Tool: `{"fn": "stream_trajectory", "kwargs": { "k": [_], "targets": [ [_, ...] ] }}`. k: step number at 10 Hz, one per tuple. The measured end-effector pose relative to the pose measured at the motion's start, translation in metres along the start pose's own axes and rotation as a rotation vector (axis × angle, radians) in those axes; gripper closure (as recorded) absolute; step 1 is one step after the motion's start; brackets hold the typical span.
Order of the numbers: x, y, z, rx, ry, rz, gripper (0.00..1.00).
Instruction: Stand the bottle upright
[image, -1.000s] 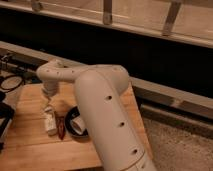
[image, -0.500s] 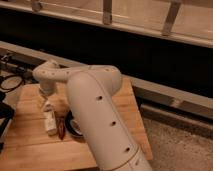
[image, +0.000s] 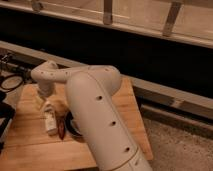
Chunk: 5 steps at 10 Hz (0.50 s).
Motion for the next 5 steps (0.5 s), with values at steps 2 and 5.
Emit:
{"fn": "stream_trajectory", "kwargs": {
  "k": [2, 5],
  "targets": [
    [0.003, -0.003, 0.003, -0.002, -0.001, -0.028, 0.20],
    [0.010, -0.002, 0.020, -0.013, -0.016, 0.097, 0.20]
  ]
}}
